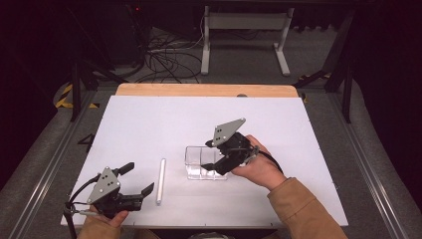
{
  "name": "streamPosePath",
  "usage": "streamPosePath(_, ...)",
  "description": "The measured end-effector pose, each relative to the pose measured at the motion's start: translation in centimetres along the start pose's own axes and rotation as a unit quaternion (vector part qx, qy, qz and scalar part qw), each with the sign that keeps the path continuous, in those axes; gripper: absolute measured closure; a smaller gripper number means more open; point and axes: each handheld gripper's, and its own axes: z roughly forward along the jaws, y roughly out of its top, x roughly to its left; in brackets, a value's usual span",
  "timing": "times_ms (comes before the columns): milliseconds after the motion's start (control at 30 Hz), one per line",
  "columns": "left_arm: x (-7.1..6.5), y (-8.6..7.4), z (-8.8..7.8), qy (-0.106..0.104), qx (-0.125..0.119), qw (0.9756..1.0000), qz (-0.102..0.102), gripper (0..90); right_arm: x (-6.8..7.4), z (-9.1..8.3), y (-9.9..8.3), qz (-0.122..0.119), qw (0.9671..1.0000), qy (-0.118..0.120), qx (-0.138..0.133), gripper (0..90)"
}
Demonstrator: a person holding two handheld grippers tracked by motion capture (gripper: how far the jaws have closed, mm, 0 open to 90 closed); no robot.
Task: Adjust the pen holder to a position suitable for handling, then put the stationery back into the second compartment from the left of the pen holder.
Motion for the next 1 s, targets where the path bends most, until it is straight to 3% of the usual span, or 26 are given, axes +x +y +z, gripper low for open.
streamPosePath(267, 0.1, 0.1, -0.1, -0.014, -0.004, 0.9999, -0.006, 9.2, -0.1, -1.7, -0.5, 0.019, 0.9979, -0.024, -0.057, 13.1)
streamPosePath(467, 0.1, 0.3, 0.1, -0.021, 0.003, 0.9998, 0.001, 9.2, 0.1, -2.5, -0.7, 0.019, 0.9968, -0.038, -0.068, 7.4)
streamPosePath(633, 0.3, 0.4, 0.1, -0.027, 0.008, 0.9996, -0.006, 9.2, 0.2, -3.3, -1.1, 0.023, 0.995, -0.042, -0.088, 4.2)
streamPosePath(933, 0.5, 0.9, 0.0, -0.036, 0.001, 0.9993, -0.014, 9.2, 1.0, -5.6, -3.7, 0.052, 0.9866, -0.083, -0.13, 0.1)
streamPosePath(1000, 0.5, 1.0, 0.1, -0.036, 0.001, 0.9992, -0.018, 9.2, 1.5, -6.2, -4.6, 0.055, 0.9835, -0.099, -0.141, 0.1)
